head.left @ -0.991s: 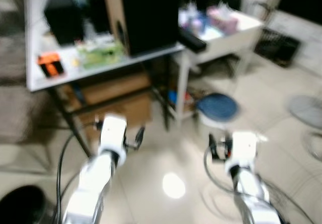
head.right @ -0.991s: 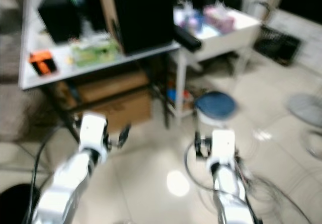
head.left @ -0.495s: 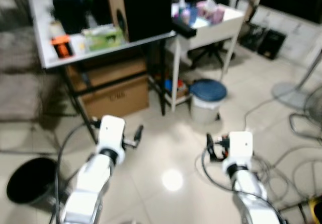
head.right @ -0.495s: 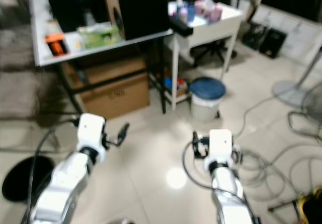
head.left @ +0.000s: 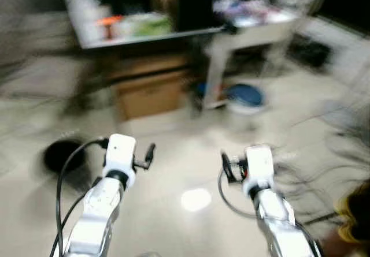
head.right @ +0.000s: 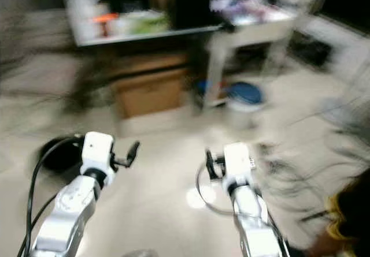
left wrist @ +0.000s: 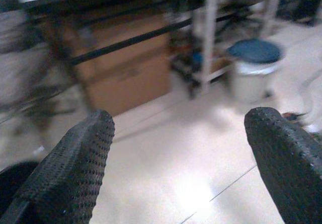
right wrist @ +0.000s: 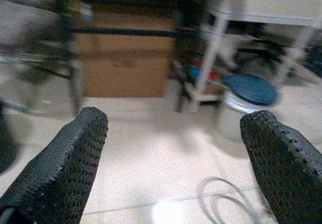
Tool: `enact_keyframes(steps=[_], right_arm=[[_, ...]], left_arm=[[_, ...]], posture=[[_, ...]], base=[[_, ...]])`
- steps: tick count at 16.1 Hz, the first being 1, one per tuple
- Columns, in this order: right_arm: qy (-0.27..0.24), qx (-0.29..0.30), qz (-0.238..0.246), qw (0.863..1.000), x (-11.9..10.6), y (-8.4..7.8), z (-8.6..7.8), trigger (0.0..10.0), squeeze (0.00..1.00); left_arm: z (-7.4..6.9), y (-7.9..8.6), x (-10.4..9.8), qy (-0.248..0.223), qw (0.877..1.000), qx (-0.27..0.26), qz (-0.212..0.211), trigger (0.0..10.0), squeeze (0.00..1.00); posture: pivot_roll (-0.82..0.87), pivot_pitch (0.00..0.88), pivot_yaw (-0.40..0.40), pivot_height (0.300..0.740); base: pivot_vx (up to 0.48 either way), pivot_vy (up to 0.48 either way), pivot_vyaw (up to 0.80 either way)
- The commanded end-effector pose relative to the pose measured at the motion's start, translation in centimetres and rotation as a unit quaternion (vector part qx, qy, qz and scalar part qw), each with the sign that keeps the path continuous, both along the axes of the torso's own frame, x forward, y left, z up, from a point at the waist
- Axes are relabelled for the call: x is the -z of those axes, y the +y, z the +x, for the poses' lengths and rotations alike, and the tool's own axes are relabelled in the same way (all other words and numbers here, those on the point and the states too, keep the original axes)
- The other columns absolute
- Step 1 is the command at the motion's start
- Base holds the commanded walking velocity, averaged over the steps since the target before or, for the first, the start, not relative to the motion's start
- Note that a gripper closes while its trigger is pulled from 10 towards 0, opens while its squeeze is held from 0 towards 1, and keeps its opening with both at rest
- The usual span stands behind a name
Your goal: Picking trash to rubbish bin
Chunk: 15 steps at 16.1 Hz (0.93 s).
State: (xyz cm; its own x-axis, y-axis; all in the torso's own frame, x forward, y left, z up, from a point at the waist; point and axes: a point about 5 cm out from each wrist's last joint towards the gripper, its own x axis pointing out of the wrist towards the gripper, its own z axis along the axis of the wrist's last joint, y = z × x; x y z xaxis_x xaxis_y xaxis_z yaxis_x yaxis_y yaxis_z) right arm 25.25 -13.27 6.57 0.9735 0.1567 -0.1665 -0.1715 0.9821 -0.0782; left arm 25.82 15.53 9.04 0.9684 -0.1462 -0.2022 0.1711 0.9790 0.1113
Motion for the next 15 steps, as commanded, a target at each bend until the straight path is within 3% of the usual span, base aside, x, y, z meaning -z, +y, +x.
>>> enact_keyframes(steps=[1, 6, 15], right_arm=[[0.0, -0.003, -0.001, 1.0, 0.0, -0.1, 0.1, 10.0, 0.0], [-0.015, -0.044, 0.004, 0.999, -0.6, 1.6, 1.3, 10.0, 0.0], [-0.011, -0.052, 0.006, 0.999, -0.4, 1.7, 0.9, 10.0, 0.0]], left_arm=[[0.1, -0.2, -0.4, -0.009, 1.0, -0.002, 0.002, 10.0, 0.0], [-0.1, 1.0, -0.5, -0.011, 1.0, -0.015, 0.015, 10.0, 0.0], [0.1, 0.8, -0.6, -0.013, 1.0, -0.014, 0.01, 10.0, 0.0]], posture=[[-0.01, 0.0, -0.035, 0.74], [-0.01, 0.0, -0.039, 0.74], [-0.02, 0.0, -0.032, 0.74]], base=[[-0.27, 0.0, 0.8], [-0.273, 0.0, 0.8], [-0.272, 0.0, 0.8]])
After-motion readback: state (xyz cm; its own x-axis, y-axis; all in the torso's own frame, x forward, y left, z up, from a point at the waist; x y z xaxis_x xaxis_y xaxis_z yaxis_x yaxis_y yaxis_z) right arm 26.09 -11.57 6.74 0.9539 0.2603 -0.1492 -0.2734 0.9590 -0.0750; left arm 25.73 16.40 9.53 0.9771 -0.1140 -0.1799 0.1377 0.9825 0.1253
